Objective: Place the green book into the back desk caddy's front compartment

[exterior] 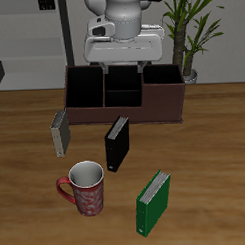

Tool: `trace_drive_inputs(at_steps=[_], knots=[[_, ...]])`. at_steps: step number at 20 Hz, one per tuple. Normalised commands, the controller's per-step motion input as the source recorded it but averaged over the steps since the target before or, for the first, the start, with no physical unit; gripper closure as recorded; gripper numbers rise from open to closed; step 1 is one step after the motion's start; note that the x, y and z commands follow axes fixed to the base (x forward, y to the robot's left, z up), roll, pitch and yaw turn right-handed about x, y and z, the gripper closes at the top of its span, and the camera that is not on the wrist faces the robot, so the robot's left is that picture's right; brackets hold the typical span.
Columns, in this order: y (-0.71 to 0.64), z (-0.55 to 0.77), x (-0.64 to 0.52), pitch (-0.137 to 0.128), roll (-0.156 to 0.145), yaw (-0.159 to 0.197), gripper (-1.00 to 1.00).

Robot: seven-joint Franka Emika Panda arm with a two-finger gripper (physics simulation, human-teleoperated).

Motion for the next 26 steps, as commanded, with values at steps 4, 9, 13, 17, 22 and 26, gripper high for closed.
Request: trace_drive_inputs(at_steps=[4, 9, 13, 17, 22, 26], knots=[[0.16, 0.09, 0.23, -0.021, 0.01, -0.034, -1.0], [0.2, 0.05, 0.32, -0.017, -0.019, -0.003, -1.0], [0.14, -0.03, 0.23, 0.003, 0.011, -0.019, -1.0], [0.21, -0.05, 0.31, -0.007, -0.013, -0.007, -1.0], [0.08, -0.03, 0.24, 0.006, -0.011, -0.026, -1.0], [0.08, -0.05, 0.26, -0.019, -0.02, -0.005, -1.0]])
